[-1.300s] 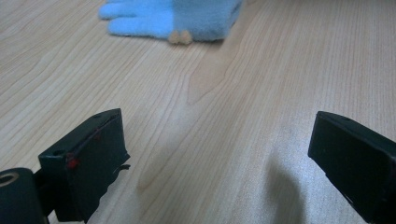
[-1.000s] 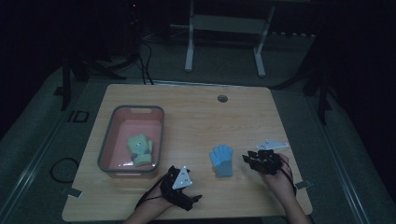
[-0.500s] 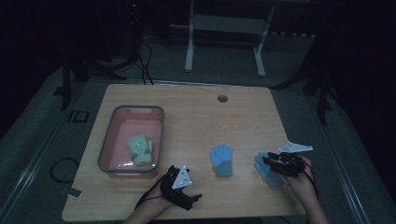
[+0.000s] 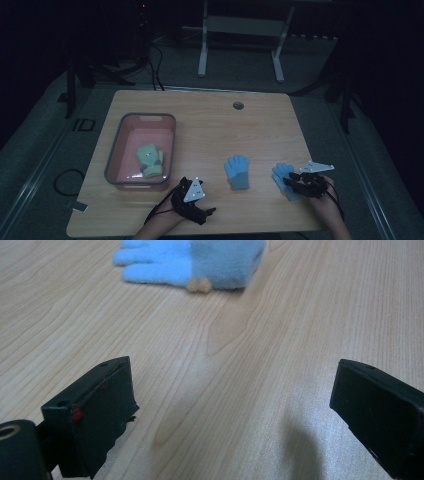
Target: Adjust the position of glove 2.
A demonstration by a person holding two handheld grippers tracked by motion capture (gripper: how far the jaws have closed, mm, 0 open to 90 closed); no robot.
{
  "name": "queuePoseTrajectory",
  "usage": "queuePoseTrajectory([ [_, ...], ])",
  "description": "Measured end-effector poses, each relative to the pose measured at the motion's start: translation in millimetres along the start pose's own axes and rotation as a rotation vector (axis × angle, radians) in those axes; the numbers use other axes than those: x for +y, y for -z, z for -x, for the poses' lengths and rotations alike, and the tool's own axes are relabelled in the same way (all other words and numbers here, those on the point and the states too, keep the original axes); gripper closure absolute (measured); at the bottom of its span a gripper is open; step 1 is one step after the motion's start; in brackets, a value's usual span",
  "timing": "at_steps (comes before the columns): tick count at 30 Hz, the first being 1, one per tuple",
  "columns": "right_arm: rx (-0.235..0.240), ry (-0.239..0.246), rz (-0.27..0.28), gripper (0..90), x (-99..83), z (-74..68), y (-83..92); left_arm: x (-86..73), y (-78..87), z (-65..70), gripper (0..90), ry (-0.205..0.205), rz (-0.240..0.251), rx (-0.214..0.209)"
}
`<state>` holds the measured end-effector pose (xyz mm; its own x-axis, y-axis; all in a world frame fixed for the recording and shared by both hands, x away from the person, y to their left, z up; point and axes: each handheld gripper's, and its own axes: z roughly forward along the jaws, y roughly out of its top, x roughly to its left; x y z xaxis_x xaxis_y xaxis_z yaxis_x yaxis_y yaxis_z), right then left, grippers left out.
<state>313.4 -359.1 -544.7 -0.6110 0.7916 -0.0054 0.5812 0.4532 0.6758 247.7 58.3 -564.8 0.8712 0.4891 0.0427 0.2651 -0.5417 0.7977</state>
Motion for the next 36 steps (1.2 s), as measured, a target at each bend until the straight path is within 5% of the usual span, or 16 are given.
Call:
queuePoseTrajectory([
  [3, -0.016, 0.022, 0.001, 66.2, -1.2, -2.2, 0.0, -0.2, -0.2, 0.0, 4.5, 0.001, -0.001, -0.003],
  [5, -0.012, 0.004, 0.01, 78.2, -2.7, -1.4, 0.2, -0.2, -0.3, -0.1, 4.5, -0.001, -0.002, -0.002],
  [8, -0.016, -0.035, 0.019, 84.1, -3.6, 0.1, 0.4, 0.0, -0.3, 0.2, 4.5, -0.001, -0.002, -0.001],
  [12, -0.039, -0.073, 0.016, 85.4, 0.4, -3.2, 1.7, 0.0, -0.8, 0.0, 4.5, 0.001, -0.003, -0.001],
  [24, -0.191, -0.14, 0.117, 85.6, 61.0, -25.6, 18.4, 0.1, -0.3, 0.1, 4.5, 0.007, 0.002, -0.007],
  [36, -0.207, -0.184, 0.094, 85.3, 72.5, -38.8, -4.0, 0.0, -0.4, 0.7, 4.5, 0.001, 0.001, -0.006],
])
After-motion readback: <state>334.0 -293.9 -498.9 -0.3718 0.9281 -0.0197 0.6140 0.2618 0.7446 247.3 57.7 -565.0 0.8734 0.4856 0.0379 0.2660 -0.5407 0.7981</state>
